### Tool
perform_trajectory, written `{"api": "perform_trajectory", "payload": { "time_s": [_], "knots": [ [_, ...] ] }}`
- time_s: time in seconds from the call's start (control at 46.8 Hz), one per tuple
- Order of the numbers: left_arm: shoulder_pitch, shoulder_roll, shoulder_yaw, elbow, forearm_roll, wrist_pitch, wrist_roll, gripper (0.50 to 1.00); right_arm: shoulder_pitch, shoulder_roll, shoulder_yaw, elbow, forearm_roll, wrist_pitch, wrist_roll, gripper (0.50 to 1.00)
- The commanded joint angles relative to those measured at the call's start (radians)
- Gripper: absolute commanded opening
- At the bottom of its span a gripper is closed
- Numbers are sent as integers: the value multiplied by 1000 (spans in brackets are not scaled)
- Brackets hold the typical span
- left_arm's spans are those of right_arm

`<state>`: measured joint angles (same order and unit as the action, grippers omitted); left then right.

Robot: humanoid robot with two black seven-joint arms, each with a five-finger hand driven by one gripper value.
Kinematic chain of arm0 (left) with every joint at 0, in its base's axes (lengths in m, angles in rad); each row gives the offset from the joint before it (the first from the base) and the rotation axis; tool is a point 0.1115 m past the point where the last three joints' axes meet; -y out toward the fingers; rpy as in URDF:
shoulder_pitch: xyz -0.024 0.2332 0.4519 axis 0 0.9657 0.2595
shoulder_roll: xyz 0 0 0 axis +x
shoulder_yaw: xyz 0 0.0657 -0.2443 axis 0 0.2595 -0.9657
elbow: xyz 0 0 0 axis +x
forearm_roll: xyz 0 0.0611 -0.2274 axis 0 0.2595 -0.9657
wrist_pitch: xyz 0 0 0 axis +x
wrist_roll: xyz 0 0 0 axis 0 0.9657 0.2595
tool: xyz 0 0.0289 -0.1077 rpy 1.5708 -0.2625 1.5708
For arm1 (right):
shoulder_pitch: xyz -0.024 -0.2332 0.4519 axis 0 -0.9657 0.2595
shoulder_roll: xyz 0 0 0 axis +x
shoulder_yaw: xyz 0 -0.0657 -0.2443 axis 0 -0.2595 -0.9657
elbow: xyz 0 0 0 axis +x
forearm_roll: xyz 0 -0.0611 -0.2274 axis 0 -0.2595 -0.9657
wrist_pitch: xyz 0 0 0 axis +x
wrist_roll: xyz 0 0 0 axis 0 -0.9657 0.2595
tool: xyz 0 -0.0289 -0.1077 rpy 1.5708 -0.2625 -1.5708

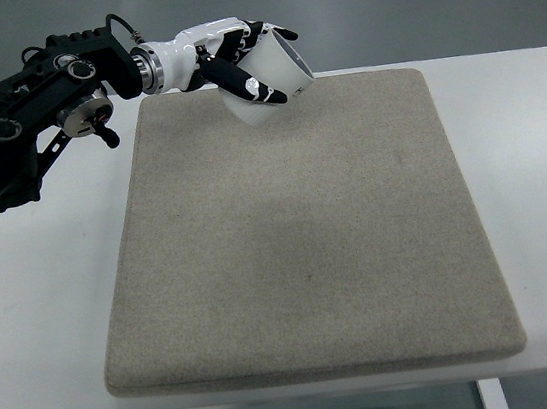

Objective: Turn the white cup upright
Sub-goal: 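Lift the cup with the left hand and rotate it opening-up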

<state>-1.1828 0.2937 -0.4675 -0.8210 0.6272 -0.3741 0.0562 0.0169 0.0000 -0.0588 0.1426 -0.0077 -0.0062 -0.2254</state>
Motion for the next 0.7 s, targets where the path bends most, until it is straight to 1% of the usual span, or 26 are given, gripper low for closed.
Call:
{"api": "perform_trajectory", "payload": {
  "time_s": [0.0, 0.171, 0.32, 0.512, 0.683],
  "knots": [
    [31, -1, -28, 14, -11, 6, -36, 500, 0, 0, 0, 0, 0, 0, 0, 930],
    [75, -11, -77, 79, -17, 11, -134, 500, 0, 0, 2, 0, 0, 0, 0, 930],
    [115, -11, -106, 112, -84, 1, -183, 500, 0, 0, 2, 0, 0, 0, 0, 930],
    [152, -10, -106, 148, -155, 0, -275, 500, 0, 0, -1, 0, 0, 0, 0, 930],
    [187, -11, -105, 178, -198, 0, -384, 500, -2, 0, -1, 0, 0, 5, 0, 930]
  ]
}}
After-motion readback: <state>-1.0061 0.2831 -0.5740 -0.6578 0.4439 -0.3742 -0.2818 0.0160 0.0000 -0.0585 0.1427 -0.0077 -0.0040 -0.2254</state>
